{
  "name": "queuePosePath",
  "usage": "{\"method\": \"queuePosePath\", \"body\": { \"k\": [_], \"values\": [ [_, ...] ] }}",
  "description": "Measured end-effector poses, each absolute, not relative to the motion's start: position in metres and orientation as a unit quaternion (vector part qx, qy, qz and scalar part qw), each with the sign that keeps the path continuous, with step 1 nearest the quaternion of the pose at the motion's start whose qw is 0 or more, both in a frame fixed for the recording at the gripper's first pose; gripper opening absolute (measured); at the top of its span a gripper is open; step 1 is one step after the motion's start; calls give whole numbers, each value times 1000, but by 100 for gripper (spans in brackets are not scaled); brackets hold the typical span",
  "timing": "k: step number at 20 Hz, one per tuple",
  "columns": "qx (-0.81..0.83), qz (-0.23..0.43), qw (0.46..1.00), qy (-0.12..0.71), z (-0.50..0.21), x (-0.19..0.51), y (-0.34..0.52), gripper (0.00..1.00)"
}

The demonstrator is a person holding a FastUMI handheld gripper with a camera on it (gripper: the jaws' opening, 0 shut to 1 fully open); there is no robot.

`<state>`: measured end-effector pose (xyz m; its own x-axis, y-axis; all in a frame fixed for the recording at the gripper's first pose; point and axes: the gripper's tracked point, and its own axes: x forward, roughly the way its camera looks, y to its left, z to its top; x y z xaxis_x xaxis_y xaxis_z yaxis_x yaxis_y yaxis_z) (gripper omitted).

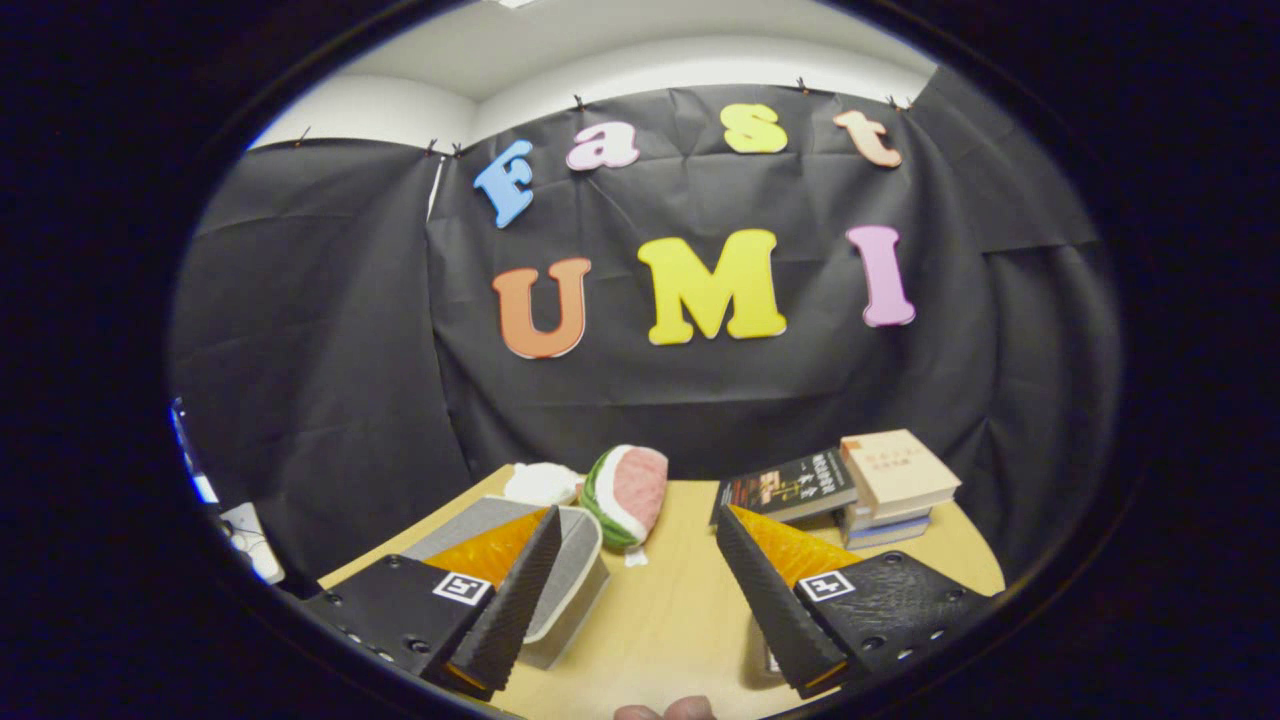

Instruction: Open the storage box then place both shoes into the box .Put the left shoe in first, then the right shoe, with the right side of both shoes facing outward in a uniform manner.

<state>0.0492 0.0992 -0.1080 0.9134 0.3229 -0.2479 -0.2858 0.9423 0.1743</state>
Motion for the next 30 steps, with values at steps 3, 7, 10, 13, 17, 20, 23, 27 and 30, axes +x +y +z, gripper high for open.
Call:
{"method": "queuePosePath", "body": {
  "k": [3, 7, 10, 13, 17, 20, 23, 27, 30],
  "values": [
    [122, 192, 954, 196, -146, 54, 128, 95],
    [198, 219, 917, 269, -193, 63, 159, 95],
    [240, 231, 893, 303, -215, 72, 181, 95],
    [286, 246, 864, 334, -235, 73, 201, 96],
    [334, 242, 834, 368, -256, 76, 209, 95],
    [377, 239, 806, 388, -271, 78, 213, 95],
    [407, 240, 781, 408, -277, 79, 216, 95],
    [422, 251, 764, 418, -275, 81, 225, 79],
    [432, 249, 754, 427, -276, 80, 225, 65]
  ]
}}
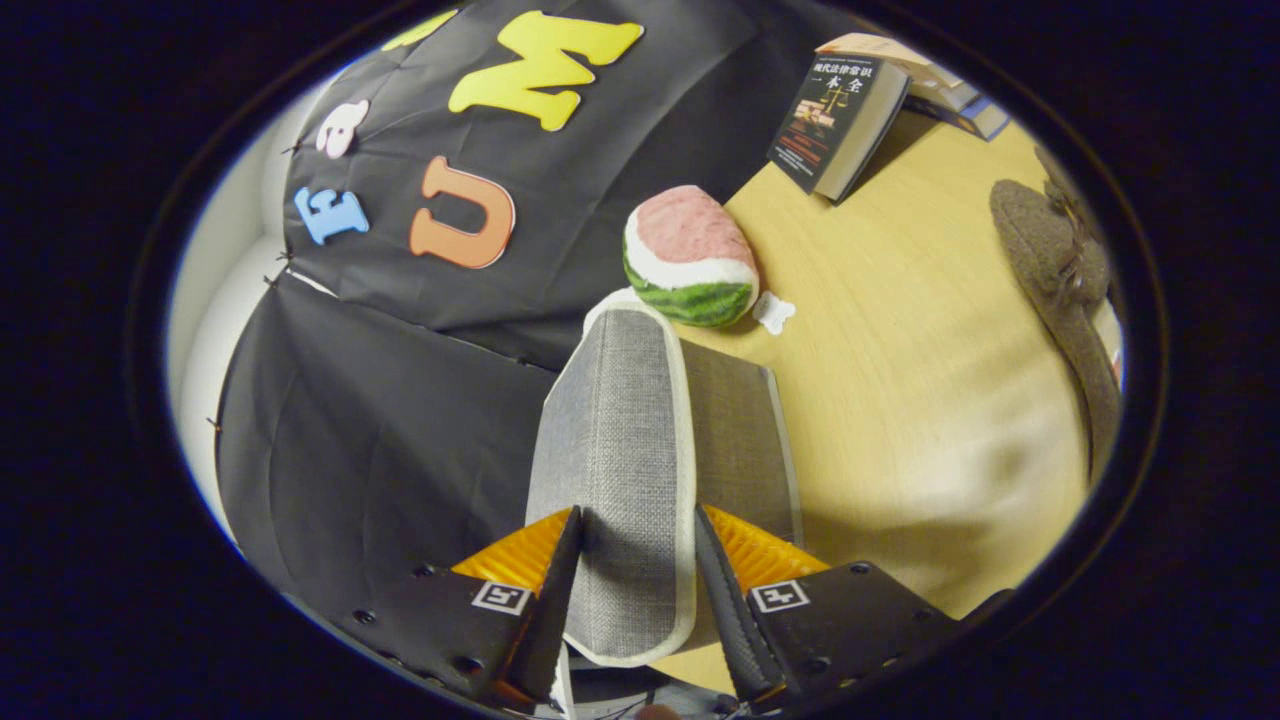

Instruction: Open the storage box then place both shoes into the box .Put the left shoe in first, then the right shoe, with the right side of both shoes facing outward in a uniform manner.

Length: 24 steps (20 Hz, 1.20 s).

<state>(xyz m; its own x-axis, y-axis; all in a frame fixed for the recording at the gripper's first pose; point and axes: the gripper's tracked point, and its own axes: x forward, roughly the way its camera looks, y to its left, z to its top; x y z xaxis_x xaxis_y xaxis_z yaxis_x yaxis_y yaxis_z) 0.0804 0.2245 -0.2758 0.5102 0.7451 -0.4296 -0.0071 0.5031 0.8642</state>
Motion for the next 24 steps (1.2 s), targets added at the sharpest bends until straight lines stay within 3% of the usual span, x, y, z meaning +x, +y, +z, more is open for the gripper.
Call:
{"method": "queuePosePath", "body": {
  "k": [6, 8, 17, 24],
  "values": [
    [439, 245, 761, 410, -251, 85, 208, 8],
    [431, 249, 770, 399, -241, 84, 208, 0],
    [383, 317, 798, 340, -138, 90, 253, 0],
    [313, 387, 812, 304, -71, 80, 350, 0]
  ]
}}
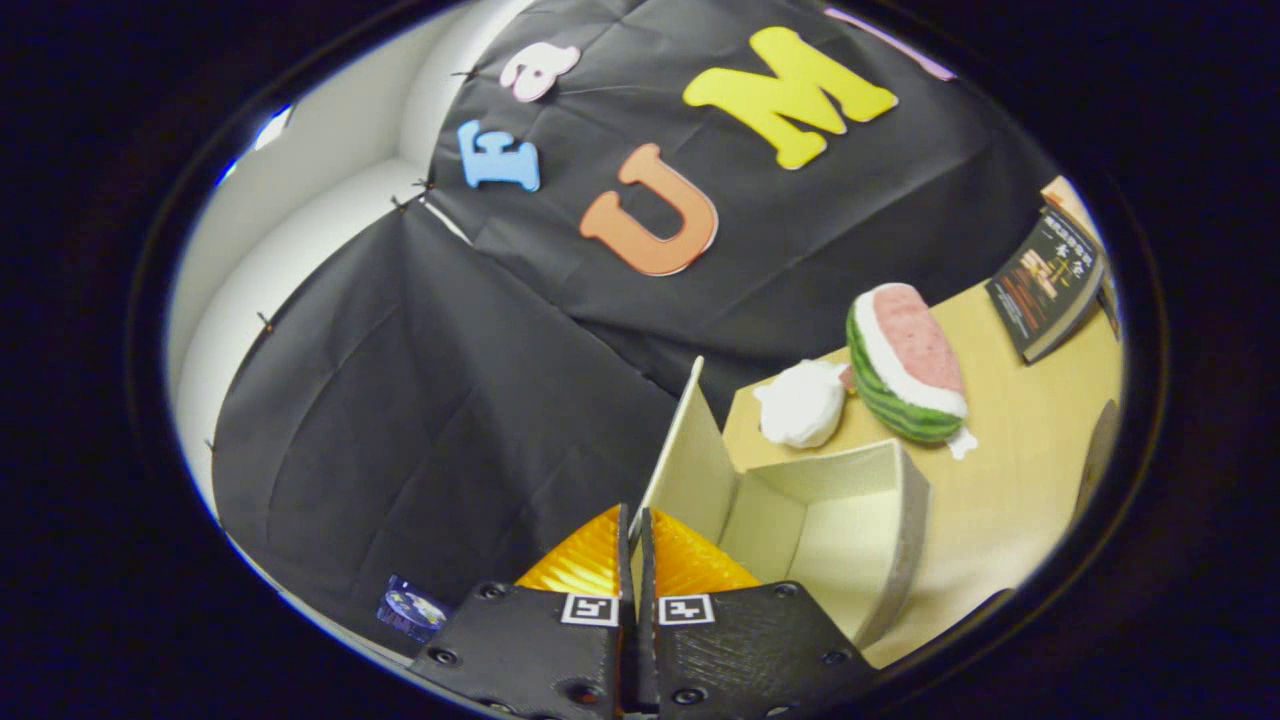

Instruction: Open the storage box then place both shoes into the box .Put the left shoe in first, then the right shoe, with the right side of both shoes facing outward in a uniform manner.

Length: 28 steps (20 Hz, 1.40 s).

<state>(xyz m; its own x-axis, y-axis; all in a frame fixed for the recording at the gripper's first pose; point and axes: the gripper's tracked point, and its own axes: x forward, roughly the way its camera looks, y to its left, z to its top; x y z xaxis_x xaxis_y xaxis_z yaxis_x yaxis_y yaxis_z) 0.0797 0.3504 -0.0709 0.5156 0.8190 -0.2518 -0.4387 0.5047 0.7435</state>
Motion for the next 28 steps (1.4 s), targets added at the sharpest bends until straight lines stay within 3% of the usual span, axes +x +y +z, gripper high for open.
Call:
{"method": "queuePosePath", "body": {
  "k": [4, 9, 14, 22, 28],
  "values": [
    [272, 406, 818, 303, -69, 72, 402, 0],
    [211, 429, 828, 292, -75, 61, 450, 19],
    [161, 394, 869, 251, -80, 70, 441, 46],
    [111, 297, 932, 174, -63, 79, 345, 88],
    [78, 195, 967, 142, -63, 72, 220, 93]
  ]
}}
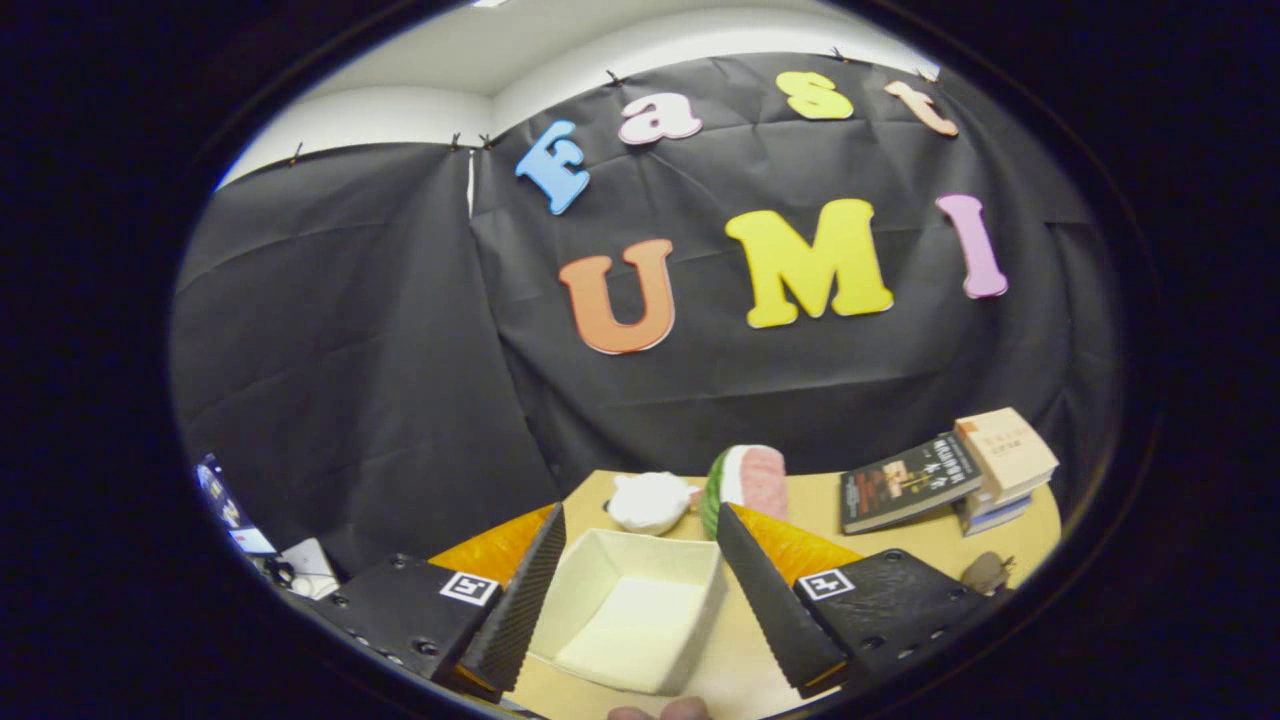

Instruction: Open the storage box then place both shoes into the box .Put the left shoe in first, then the right shoe, with the right side of both shoes facing outward in a uniform manner.

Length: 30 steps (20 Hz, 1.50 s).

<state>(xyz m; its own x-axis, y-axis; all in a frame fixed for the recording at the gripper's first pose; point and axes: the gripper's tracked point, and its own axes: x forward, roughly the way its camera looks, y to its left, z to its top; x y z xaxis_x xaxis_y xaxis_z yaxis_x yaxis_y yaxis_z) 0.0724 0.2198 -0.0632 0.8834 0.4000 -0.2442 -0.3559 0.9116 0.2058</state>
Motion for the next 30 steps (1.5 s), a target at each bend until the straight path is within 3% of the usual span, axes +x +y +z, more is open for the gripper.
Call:
{"method": "queuePosePath", "body": {
  "k": [7, 12, 23, 30],
  "values": [
    [73, 88, 981, 159, -106, 59, 63, 96],
    [75, 56, 973, 213, -161, 56, -12, 96],
    [74, 18, 924, 375, -304, 83, -71, 95],
    [56, 20, 896, 440, -359, 100, -75, 71]
  ]
}}
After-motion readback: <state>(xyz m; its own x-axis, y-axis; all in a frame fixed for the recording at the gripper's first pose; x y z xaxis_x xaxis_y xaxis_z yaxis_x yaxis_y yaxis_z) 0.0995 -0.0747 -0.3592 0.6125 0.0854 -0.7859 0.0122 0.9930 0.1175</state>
